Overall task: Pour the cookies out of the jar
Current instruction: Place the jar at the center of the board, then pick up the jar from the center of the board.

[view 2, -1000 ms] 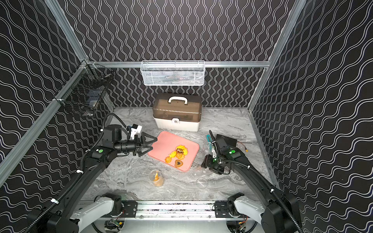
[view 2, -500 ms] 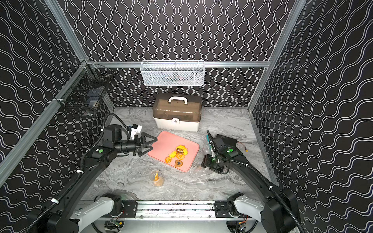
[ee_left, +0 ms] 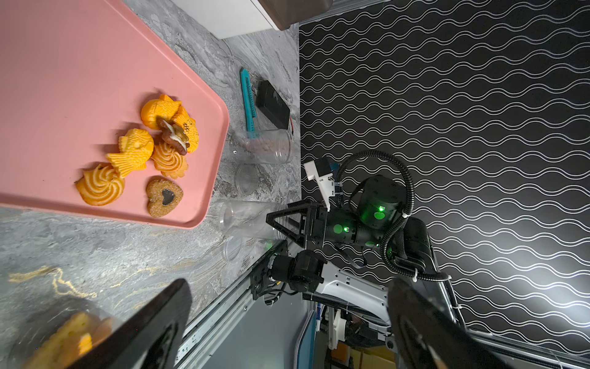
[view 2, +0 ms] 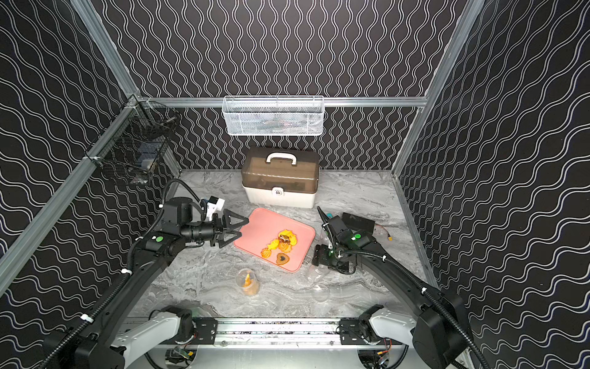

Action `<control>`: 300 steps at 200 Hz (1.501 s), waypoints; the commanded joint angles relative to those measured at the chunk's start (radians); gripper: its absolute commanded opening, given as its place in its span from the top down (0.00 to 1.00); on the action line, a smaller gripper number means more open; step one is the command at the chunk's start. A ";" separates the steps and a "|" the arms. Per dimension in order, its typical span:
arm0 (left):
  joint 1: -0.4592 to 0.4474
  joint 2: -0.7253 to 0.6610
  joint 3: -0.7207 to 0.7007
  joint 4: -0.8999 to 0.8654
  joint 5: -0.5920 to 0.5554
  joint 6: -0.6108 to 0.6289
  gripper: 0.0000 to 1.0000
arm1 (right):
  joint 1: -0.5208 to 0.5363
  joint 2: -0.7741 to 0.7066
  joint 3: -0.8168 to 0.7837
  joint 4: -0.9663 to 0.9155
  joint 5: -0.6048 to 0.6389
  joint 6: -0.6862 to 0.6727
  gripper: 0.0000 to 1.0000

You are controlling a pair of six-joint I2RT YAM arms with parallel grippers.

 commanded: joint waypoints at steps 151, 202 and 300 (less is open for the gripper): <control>0.008 -0.005 -0.002 0.018 0.015 0.015 0.01 | 0.038 -0.027 0.046 -0.024 0.031 0.029 0.00; 0.008 -0.002 0.002 0.010 0.012 0.024 0.01 | 0.039 -0.078 0.117 -0.084 0.077 0.024 0.00; 0.016 -0.055 0.092 -0.316 -0.272 0.245 0.01 | 0.177 -0.049 0.347 -0.104 0.017 -0.090 0.00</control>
